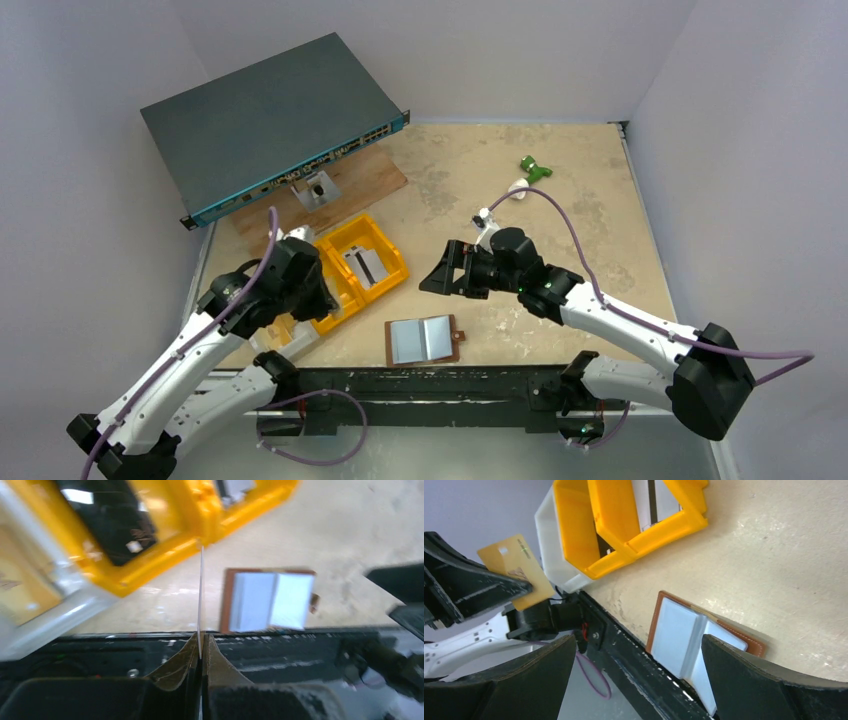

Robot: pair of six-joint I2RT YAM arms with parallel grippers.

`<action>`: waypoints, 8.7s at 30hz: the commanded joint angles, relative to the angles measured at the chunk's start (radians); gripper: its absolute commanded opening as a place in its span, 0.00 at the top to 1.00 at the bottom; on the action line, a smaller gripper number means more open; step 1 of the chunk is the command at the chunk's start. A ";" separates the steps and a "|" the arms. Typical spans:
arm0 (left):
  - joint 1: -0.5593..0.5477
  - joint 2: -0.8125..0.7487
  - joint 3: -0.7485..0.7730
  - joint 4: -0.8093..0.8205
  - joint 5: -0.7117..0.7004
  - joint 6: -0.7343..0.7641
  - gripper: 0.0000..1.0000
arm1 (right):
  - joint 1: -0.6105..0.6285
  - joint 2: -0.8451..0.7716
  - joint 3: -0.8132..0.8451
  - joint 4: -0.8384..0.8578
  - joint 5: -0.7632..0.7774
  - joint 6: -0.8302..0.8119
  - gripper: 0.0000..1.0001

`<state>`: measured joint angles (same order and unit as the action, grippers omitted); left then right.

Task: Take the credit cards out of the card holder
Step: Place the credit card in the storage box, then remove the credit card from the card holder.

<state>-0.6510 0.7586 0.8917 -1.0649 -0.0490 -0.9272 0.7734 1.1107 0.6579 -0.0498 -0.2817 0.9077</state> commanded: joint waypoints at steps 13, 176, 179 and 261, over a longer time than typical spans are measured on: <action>0.404 0.177 0.096 -0.318 -0.316 0.114 1.00 | 0.002 0.032 0.028 -0.024 0.083 -0.153 0.01; -0.176 0.304 -0.335 0.563 0.157 -0.076 0.59 | 0.367 0.361 0.083 -0.094 0.452 0.024 0.40; -0.176 0.285 -0.332 0.525 0.141 -0.076 0.59 | 0.388 0.379 0.097 -0.111 0.471 0.016 0.39; -0.237 0.496 -0.355 0.725 0.218 -0.128 0.77 | 0.317 0.557 -0.136 0.265 0.151 0.209 0.96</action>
<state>-0.8806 1.2396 0.5331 -0.3637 0.1944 -1.0393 1.0794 1.6363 0.5411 0.3706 -0.1680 1.1599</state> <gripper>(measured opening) 0.292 0.031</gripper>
